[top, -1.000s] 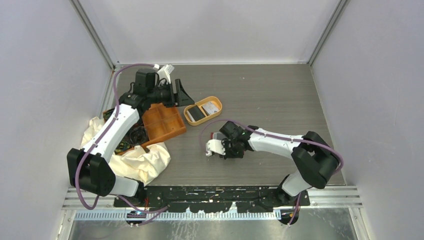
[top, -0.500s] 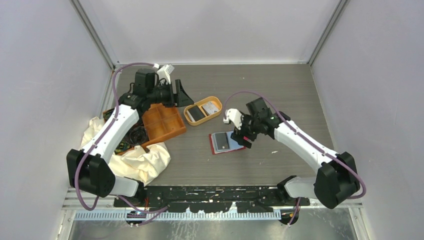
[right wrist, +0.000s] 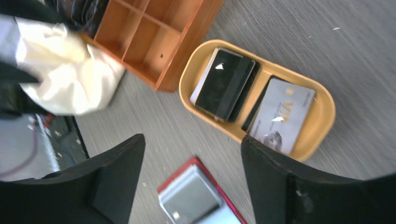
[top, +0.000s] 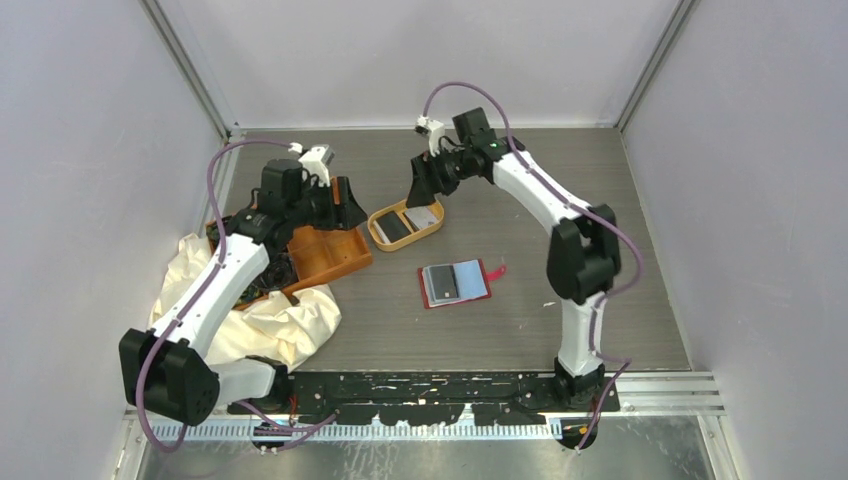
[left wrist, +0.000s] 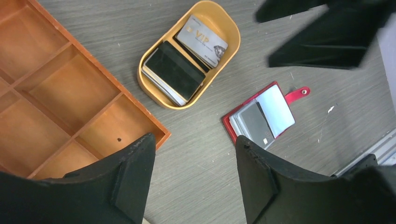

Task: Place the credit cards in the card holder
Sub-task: Pick up the credit card from the storage box.

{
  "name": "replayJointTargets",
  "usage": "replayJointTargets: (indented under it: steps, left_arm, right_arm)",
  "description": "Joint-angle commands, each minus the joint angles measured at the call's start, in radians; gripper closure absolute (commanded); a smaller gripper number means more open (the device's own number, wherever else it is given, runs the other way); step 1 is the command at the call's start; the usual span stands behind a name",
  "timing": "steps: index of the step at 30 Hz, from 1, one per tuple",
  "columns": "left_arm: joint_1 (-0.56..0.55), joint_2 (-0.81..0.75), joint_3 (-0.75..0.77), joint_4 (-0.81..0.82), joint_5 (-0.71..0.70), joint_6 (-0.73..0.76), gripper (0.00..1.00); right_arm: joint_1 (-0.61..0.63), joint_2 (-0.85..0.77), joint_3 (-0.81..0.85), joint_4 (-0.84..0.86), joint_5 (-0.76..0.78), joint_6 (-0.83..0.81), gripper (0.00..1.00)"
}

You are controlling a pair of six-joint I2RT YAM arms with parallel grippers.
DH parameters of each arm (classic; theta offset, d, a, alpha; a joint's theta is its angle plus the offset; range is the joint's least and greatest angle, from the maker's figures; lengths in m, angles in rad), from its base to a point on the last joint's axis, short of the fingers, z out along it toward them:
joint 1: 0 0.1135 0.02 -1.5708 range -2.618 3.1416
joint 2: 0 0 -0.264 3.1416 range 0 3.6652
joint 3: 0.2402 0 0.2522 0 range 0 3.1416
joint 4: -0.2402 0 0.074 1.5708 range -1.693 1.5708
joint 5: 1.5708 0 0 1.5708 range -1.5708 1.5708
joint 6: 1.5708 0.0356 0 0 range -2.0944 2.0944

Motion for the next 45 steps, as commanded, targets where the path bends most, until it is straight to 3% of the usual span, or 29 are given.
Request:
replayJointTargets:
  steps: [1,8,15,26,45]
  left_arm:
    - [0.005,0.008,0.007,0.092,-0.015,0.021,0.37]
    - [0.004,0.146,0.054,0.052,0.018,-0.065,0.48]
    - [0.005,0.243,0.061,0.047,-0.054,-0.192,0.5]
    - [0.003,0.407,0.132,-0.005,-0.004,-0.246,0.53]
    - [0.003,0.519,0.172,-0.022,0.063,-0.262,0.53]
  right_arm:
    - [0.003,0.197,0.185,-0.005,-0.102,0.294,0.25]
    - [0.027,0.355,0.289,-0.03,-0.061,0.344,0.41]
    - [0.03,0.439,0.332,-0.053,-0.036,0.349,0.45]
    - [0.038,0.512,0.391,-0.079,-0.021,0.352,0.46]
    - [0.045,0.529,0.352,0.02,-0.189,0.477,0.48]
